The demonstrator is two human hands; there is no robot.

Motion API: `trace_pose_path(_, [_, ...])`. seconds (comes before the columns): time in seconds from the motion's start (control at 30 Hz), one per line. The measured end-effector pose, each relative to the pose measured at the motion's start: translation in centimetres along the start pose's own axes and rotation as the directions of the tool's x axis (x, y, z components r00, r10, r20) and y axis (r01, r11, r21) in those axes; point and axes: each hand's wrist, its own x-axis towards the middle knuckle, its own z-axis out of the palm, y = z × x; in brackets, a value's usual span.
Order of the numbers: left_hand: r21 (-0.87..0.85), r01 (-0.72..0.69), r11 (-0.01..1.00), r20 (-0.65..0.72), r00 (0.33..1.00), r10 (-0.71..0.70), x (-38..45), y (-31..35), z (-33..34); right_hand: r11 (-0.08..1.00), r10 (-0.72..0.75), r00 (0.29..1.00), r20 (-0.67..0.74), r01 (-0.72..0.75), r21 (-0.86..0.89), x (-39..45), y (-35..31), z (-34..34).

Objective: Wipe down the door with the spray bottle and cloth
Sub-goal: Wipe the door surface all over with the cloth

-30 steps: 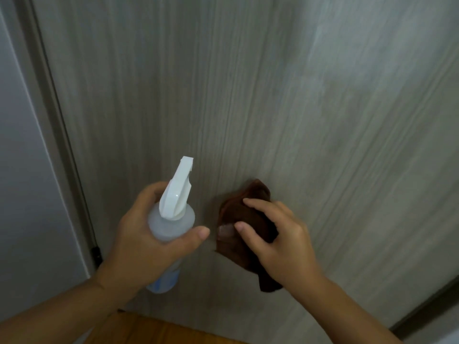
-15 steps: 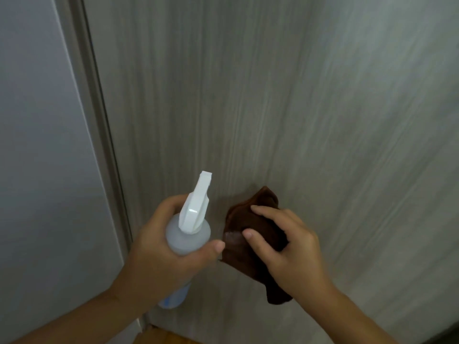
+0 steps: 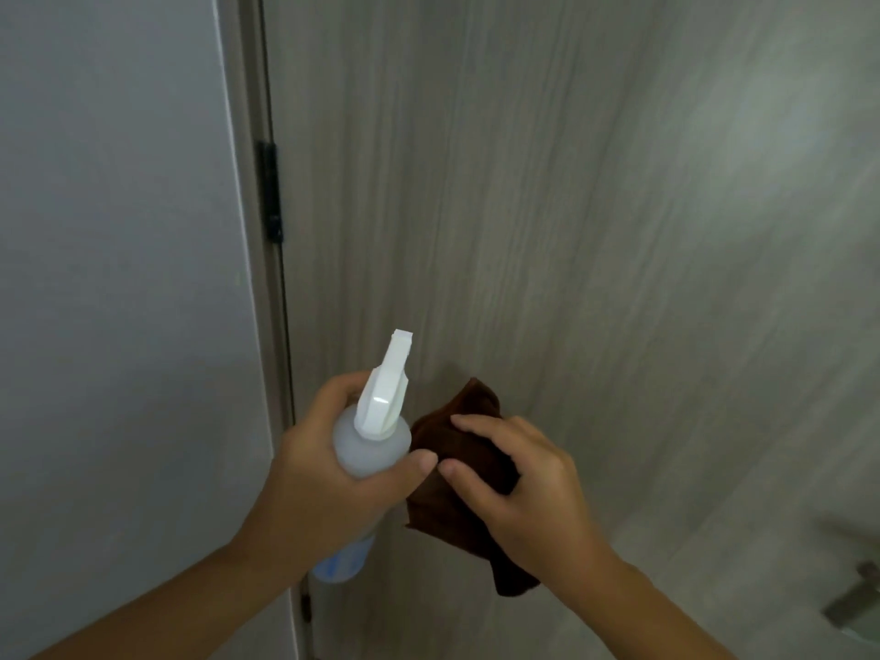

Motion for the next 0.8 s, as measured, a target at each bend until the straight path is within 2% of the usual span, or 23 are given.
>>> trace_pose_path(0.37, [-0.016, 0.058, 0.998, -0.058, 0.997, -0.059, 3.4, 10.8, -3.7, 1.0, -0.002, 0.999, 0.053, 0.003, -0.017, 5.5, -10.1, -6.3])
trace_pose_path(0.53, [-0.021, 0.105, 0.994, -0.098, 0.989, -0.106, 3.1, 13.4, -5.7, 1.0, 0.013, 0.998, 0.062, -0.012, -0.009, 6.3, -13.3, -7.3])
trace_pose_path(0.8, [-0.029, 0.148, 0.989, -0.201, 0.968, -0.15, 0.8, 14.9, -7.7, 0.999, 0.011, 0.988, 0.155, -0.005, -0.045, 5.2, -15.9, -7.3])
